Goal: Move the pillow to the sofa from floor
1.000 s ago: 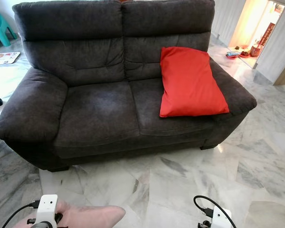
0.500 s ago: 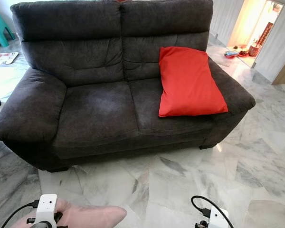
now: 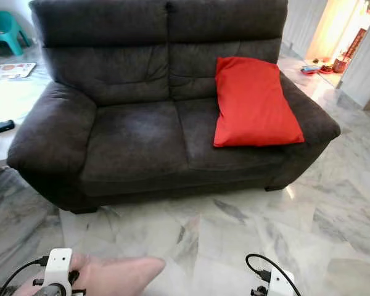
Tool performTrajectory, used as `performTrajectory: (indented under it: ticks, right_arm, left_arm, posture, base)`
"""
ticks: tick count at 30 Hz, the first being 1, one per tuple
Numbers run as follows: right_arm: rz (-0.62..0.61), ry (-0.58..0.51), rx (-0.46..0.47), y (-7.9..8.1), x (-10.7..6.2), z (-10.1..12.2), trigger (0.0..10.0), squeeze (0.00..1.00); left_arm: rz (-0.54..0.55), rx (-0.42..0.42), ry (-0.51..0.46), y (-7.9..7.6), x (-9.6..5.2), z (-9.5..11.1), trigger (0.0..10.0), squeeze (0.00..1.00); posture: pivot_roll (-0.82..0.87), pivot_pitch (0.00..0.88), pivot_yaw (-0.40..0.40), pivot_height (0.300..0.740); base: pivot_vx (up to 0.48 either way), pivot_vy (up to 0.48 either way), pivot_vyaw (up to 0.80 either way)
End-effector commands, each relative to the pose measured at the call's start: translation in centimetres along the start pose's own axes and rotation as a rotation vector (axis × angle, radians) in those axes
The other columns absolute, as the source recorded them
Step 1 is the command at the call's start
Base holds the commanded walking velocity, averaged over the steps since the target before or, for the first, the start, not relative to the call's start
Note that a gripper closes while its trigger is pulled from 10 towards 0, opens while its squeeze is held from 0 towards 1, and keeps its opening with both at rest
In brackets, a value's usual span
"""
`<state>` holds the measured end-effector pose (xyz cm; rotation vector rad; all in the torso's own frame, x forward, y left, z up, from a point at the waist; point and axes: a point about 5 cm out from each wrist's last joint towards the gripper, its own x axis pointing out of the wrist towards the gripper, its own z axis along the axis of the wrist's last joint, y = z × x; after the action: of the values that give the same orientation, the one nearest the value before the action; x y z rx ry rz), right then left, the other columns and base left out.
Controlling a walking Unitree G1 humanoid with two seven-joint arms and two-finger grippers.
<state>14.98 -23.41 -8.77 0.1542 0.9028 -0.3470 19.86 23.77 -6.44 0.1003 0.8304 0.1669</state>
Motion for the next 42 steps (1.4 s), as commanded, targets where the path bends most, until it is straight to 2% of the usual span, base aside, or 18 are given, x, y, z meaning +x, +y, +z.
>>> performTrajectory:
  ticks: [1, 11, 15, 19, 28, 34, 42]
  right_arm:
    - [-0.002, 0.005, 0.005, 0.0, 0.0, 0.0, 10.0, 0.0]
    - [0.011, 0.01, -0.005, 0.5, 0.1, 0.1, 10.0, 0.0]
    - [0.016, 0.012, -0.01, 0.5, 0.1, 0.1, 10.0, 0.0]
    - [0.016, 0.009, -0.012, 0.6, 0.2, 0.3, 10.0, 0.0]
    - [0.023, 0.015, -0.009, 1.0, 0.1, 0.1, 10.0, 0.0]
    - [0.021, 0.024, -0.017, 0.7, 0.0, -0.2, 10.0, 0.0]
    - [0.017, 0.03, -0.035, 0.2, 0.0, -0.2, 10.0, 0.0]
  left_arm:
    - [0.002, 0.004, -0.029, 0.2, 0.1, 0.8, 10.0, 0.0]
    - [0.033, -0.011, -0.004, 1.2, -0.1, -0.1, 10.0, 0.0]
    - [0.054, -0.028, 0.038, 1.6, -0.6, -1.8, 10.0, 0.0]
    - [0.059, -0.029, 0.068, 1.8, -0.8, -2.6, 10.0, 0.0]
    - [0.075, -0.029, 0.094, 2.6, -1.0, -3.1, 10.0, 0.0]
    - [0.081, -0.034, 0.093, 3.1, -1.1, -3.2, 10.0, 0.0]
    - [0.101, -0.059, 0.118, 3.4, -1.6, -4.5, 10.0, 0.0]
  posture:
    - [0.0, 0.0, -0.02, 0.74]
    - [0.05, 0.0, -0.048, 0.74]
    - [0.06, 0.0, -0.054, 0.74]
    - [0.06, 0.0, -0.054, 0.74]
    - [0.05, 0.0, -0.046, 0.74]
    - [0.07, 0.0, -0.066, 0.74]
    - [0.12, 0.0, -0.103, 0.74]
  base:
    - [-0.3, 0.0, 0.0]
    - [-0.302, 0.0, 0.0]
    - [-0.303, 0.0, 0.0]
    - [-0.3, 0.0, 0.0]
    - [-0.303, 0.0, 0.0]
    - [-0.3, 0.0, 0.0]
    - [-0.3, 0.0, 0.0]
